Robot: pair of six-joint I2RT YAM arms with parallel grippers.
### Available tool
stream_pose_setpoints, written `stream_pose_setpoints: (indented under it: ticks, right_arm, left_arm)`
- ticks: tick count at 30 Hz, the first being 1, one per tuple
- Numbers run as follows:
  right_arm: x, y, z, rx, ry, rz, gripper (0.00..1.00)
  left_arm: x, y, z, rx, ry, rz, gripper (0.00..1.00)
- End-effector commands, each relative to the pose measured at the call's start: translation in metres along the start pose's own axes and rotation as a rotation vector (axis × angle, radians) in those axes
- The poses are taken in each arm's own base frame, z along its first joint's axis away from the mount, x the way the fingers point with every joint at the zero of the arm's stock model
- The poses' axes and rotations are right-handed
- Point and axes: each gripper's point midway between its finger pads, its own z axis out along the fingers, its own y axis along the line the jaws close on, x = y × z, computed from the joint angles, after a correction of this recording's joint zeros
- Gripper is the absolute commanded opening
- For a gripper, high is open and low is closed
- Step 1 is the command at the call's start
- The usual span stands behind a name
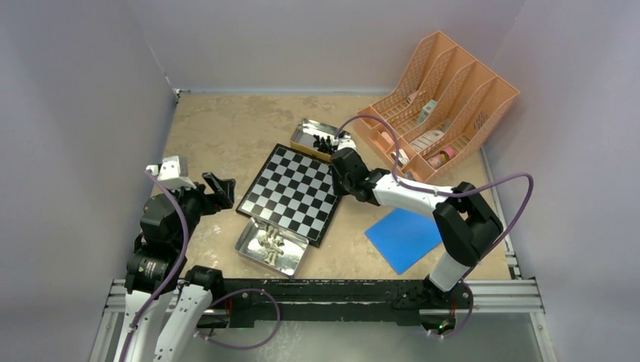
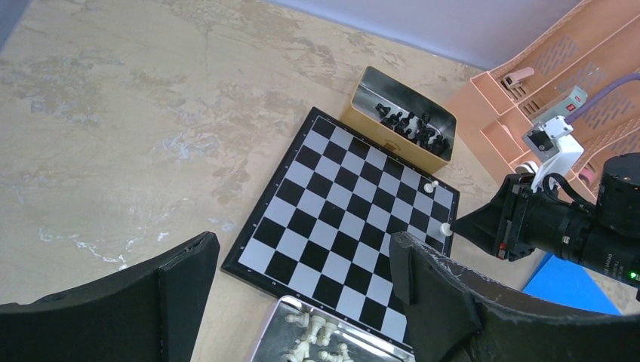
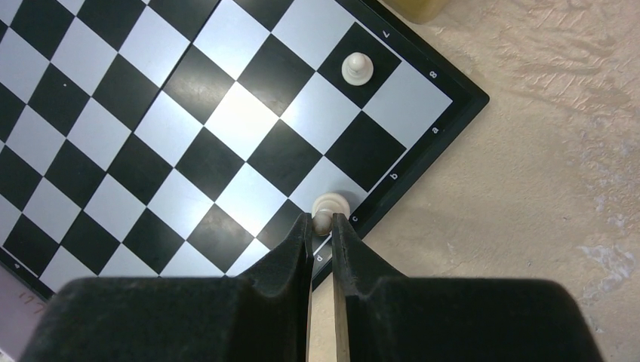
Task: Set up the chess pieces on the board
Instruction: Place the chess piece on the chessboard.
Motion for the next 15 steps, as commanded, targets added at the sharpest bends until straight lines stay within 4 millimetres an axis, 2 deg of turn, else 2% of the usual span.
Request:
stream_pose_setpoints:
  ticks: [1, 15]
  right_arm:
    - [-0.0045, 0.0017, 0.0024, 0.001, -0.022, 0.012, 0.14]
    - [0.0005, 0.0032, 0.0085, -0.005, -0.01, 0.002, 0.15]
  left_arm:
    - [-0.0129, -0.0039, 0.001, 0.015, -0.051, -0.001, 0.83]
    - [-0.0133, -0.0022, 0.0005, 0.005, -0.054, -0.008, 0.83]
